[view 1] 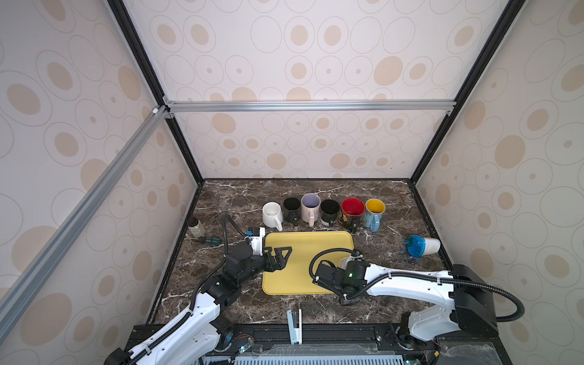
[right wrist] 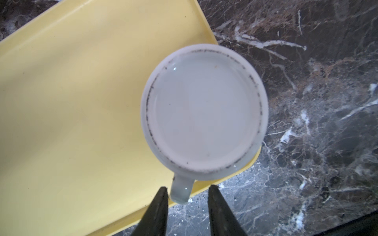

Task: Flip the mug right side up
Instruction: 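Lower the right gripper and close it on the mug's handle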

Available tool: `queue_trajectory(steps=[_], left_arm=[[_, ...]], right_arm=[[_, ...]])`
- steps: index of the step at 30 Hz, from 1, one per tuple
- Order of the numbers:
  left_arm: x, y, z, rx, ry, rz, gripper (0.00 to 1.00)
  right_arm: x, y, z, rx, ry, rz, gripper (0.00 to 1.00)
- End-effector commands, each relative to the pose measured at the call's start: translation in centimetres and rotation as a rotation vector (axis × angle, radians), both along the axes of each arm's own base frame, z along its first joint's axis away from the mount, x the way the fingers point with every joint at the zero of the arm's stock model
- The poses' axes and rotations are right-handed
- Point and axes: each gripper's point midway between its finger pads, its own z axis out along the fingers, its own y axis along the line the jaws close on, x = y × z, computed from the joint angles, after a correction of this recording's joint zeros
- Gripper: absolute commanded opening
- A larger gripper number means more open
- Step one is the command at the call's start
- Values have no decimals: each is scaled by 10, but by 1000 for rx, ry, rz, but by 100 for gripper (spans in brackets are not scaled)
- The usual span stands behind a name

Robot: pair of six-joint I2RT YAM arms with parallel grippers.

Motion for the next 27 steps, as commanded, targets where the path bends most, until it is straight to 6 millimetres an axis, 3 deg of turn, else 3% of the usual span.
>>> queue_trajectory(steps=[1, 7, 20, 27], left_arm=[[2, 0, 5, -15, -15, 8, 100], [3, 0, 4, -16, -13, 12, 100], [4, 2, -3, -6, -4, 23, 100], [5, 3, -4, 1, -5, 29, 100]], right_arm=[[0, -10, -2, 5, -13, -57, 35], [-1, -20, -2, -37, -7, -63, 33], [12, -17, -11, -6, -20, -22, 33], [18, -21, -11, -33, -26, -6, 23]])
